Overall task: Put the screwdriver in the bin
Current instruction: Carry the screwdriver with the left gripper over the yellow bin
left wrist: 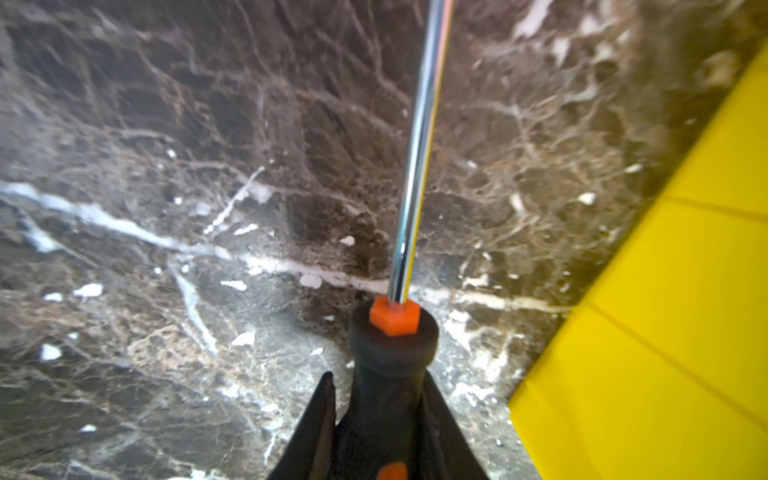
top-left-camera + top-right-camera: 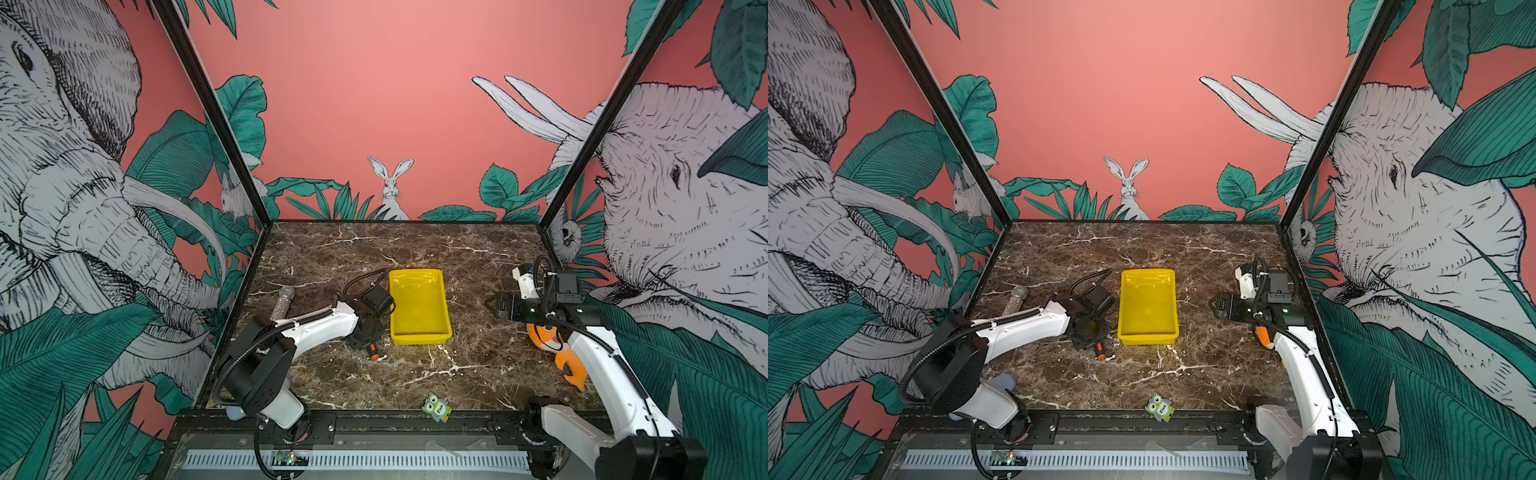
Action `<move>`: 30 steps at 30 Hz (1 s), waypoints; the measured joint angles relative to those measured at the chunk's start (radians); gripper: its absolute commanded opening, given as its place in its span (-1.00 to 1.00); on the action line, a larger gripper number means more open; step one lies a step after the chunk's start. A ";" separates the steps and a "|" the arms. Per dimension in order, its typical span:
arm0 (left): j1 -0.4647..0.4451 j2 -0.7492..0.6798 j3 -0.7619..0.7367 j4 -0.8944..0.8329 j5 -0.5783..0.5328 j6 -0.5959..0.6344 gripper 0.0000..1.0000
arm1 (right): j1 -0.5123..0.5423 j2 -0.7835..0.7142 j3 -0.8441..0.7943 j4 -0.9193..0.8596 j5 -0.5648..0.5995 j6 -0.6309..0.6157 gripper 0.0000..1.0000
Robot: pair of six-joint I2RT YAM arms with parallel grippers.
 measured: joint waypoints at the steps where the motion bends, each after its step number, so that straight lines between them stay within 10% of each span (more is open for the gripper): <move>1: 0.000 -0.006 0.002 -0.005 -0.006 0.006 -1.00 | 0.000 0.003 0.002 -0.002 0.000 0.001 0.99; 30: -0.051 0.089 0.497 -0.122 -0.027 0.310 -1.00 | 0.000 -0.002 0.028 -0.046 -0.038 0.014 0.99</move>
